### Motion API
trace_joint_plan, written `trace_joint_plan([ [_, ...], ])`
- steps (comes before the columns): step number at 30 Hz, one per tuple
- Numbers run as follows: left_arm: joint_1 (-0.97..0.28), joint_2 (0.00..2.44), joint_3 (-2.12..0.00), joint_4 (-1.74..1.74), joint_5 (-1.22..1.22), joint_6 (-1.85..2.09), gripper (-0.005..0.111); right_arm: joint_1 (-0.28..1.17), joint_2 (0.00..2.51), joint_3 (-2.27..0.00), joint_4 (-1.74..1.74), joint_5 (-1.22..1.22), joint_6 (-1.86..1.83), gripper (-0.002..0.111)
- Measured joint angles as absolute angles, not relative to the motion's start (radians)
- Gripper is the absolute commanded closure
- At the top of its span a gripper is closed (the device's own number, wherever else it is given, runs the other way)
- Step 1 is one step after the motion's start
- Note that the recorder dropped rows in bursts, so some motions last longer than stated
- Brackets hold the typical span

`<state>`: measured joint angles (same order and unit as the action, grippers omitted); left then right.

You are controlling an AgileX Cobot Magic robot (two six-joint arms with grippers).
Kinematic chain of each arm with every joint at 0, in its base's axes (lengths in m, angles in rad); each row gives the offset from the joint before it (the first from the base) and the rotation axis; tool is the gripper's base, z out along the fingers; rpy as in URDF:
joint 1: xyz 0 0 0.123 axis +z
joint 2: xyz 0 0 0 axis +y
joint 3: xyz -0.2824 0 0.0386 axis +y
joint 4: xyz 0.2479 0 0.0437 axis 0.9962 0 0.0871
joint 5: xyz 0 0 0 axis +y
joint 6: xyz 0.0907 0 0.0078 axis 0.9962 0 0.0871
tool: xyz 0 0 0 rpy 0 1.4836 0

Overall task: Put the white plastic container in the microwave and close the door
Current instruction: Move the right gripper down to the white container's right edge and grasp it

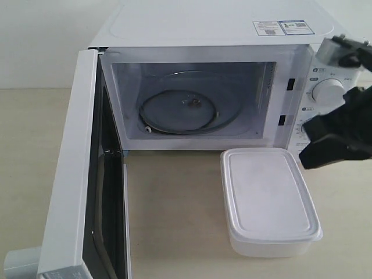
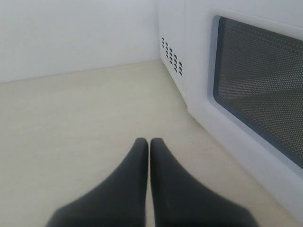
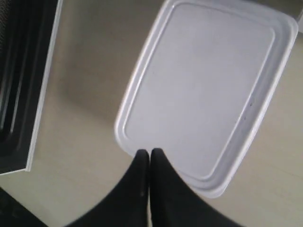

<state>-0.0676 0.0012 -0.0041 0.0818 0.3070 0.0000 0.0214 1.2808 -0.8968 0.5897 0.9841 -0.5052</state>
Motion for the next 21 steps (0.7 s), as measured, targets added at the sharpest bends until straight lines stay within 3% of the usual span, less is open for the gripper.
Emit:
trace_joint_plan([
  [9, -0.068, 0.001, -0.004, 0.082, 0.307, 0.0, 0.103, -0.334, 1.312, -0.955, 0.806, 1.192, -0.703, 0.108],
  [21, -0.068, 0.001, -0.004, 0.082, 0.307, 0.0, 0.103, -0.381, 1.552, -0.862, 1.068, 1.214, -0.951, 0.108],
])
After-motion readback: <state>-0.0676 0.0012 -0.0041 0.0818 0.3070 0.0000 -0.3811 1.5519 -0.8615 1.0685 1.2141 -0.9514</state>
